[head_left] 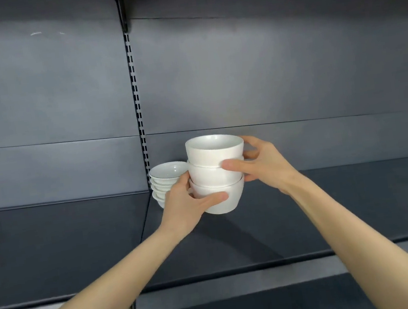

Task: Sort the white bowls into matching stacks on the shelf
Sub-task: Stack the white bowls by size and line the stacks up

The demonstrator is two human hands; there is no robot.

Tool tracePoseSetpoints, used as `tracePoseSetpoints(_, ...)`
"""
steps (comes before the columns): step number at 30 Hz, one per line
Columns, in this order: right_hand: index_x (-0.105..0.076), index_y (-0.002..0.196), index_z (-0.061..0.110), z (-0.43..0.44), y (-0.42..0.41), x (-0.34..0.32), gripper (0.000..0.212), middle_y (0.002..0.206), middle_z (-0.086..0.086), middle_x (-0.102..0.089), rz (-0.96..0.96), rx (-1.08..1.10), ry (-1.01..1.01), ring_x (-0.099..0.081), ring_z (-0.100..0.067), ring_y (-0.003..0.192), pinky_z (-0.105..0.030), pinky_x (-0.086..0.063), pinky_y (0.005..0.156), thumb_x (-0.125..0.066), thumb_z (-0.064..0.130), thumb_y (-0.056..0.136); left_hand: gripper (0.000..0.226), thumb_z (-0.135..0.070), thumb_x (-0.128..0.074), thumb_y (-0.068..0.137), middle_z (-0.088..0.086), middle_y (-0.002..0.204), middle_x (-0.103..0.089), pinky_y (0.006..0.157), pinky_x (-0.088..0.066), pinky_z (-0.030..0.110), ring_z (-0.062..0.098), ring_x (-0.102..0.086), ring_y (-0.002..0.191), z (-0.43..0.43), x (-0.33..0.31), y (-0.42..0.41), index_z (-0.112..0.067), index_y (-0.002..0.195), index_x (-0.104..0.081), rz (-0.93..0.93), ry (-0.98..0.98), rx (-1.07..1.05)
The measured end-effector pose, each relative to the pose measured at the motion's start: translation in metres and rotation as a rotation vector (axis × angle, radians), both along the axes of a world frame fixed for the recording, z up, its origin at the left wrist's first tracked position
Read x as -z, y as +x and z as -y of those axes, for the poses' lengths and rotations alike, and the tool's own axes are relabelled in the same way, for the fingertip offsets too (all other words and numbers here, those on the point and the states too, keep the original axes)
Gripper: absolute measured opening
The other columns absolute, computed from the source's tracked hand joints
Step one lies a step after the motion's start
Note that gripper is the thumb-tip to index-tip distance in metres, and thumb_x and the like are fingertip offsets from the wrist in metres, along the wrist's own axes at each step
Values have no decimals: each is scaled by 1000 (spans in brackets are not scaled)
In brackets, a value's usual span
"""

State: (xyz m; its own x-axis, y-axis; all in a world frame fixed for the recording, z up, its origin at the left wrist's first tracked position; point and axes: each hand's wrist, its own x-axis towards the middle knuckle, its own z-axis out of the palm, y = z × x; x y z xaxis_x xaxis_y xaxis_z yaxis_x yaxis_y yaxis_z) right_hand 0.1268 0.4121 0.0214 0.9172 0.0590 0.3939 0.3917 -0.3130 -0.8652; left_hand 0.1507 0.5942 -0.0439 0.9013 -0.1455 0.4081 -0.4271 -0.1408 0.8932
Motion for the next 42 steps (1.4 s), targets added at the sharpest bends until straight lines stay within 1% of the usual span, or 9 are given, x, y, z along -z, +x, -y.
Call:
tracePoseSetpoints(3, -52, 123, 28, -49, -25, 6, 57, 108, 6, -69, -1, -17, 13, -69, -13, 97, -36, -60, 77, -80, 22, 74, 63, -24, -88, 62, -12, 107, -68, 74, -55, 16, 7, -66, 96, -53, 3, -30, -24, 118, -59, 13, 32, -34)
tracePoseSetpoints(11, -54, 121, 32, -182, -51, 11, 53, 109, -1, -67, -34, -157, 44, -67, -12, 97, -26, -59, 69, -79, 19, 76, 66, -24, -90, 60, -10, 107, -69, 84, -56, 30, 12, -65, 99, -192, 6, -77, -22, 118, -60, 19, 56, -163)
tracePoseSetpoints(17, -56, 120, 36, -259, -33, 0, 49, 102, 3, -72, -35, -310, 67, -69, -7, 93, -31, -59, 78, -75, 17, 79, 83, -51, -85, 40, -10, 105, -71, 86, -57, 36, 13, -67, 97, -279, -8, -74, -22, 115, -62, 26, 64, -245)
tracePoseSetpoints(21, -54, 131, 30, -304, -10, -7, 56, 107, 0, -72, -23, -370, 58, -69, -9, 97, -35, -59, 82, -75, 17, 81, 73, -45, -88, 44, -13, 101, -73, 85, -57, 33, 10, -68, 96, -326, -18, -59, -25, 110, -64, 14, 58, -273)
tracePoseSetpoints(26, -56, 121, 36, -351, 33, -10, 50, 103, 2, -73, 6, -385, 58, -69, -7, 94, -31, -60, 75, -75, 16, 80, 53, -18, -89, 61, -10, 100, -73, 81, -56, 27, 9, -69, 92, -370, -22, -25, -25, 107, -63, 24, 35, -297)
tracePoseSetpoints(29, -56, 119, 36, -375, 59, -13, 48, 102, 3, -73, 11, -388, 50, -69, -6, 92, -31, -60, 75, -76, 17, 80, 51, -19, -90, 60, -11, 98, -73, 77, -55, 22, 5, -69, 90, -393, -23, -1, -29, 102, -63, 27, 33, -299)
tracePoseSetpoints(34, -55, 125, 29, -410, 95, -14, 52, 101, 1, -72, 9, -397, 55, -69, -3, 86, -30, -60, 74, -76, 14, 80, 75, -41, -88, 46, -9, 106, -73, 83, -55, 26, 7, -68, 97, -429, -23, 34, -21, 114, -63, 25, 18, -282)
tracePoseSetpoints(39, -55, 122, 32, -443, 125, -5, 53, 101, 2, -72, -28, -377, 46, -69, -9, 94, -36, -60, 78, -78, 15, 78, 60, -23, -90, 60, -9, 104, -73, 82, -54, 24, 7, -68, 97, -463, -12, 64, -20, 114, -63, -19, 31, -267)
tracePoseSetpoints(42, -54, 124, 32, -465, 139, 6, 56, 102, 1, -72, -55, -345, 36, -69, -14, 98, -40, -59, 81, -79, 16, 76, 64, -27, -91, 57, -9, 103, -73, 85, -55, 27, 7, -69, 95, -486, -2, 83, -19, 114, -63, -47, 40, -242)
